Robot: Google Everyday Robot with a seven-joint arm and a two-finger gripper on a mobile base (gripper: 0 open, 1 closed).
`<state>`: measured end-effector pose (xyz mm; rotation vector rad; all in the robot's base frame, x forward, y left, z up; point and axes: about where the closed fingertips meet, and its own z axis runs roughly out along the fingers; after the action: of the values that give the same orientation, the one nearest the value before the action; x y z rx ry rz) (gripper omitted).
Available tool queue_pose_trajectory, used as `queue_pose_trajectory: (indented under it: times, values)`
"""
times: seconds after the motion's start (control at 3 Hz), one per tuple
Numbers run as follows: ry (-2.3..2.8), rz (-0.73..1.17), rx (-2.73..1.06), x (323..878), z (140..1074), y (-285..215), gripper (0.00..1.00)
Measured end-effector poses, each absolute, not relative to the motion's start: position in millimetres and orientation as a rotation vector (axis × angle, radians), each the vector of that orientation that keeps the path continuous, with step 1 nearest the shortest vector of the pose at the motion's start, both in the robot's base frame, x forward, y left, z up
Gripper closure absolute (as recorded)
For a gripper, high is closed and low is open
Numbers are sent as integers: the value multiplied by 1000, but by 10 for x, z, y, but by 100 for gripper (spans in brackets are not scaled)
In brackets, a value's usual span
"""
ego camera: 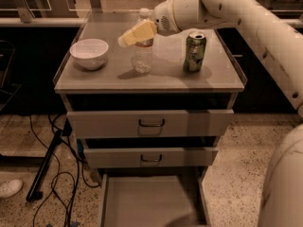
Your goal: Place water bottle into bottom drawer
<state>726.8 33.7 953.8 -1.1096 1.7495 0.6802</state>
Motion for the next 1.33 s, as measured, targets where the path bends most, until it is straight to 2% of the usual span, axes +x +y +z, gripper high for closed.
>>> queue_pose_trajectory:
  times: [0.33, 1.33]
  values:
    - [1746, 682, -1111, 7274, 9547, 360, 0]
    - [1746, 682, -1111, 7274, 9547, 360, 72]
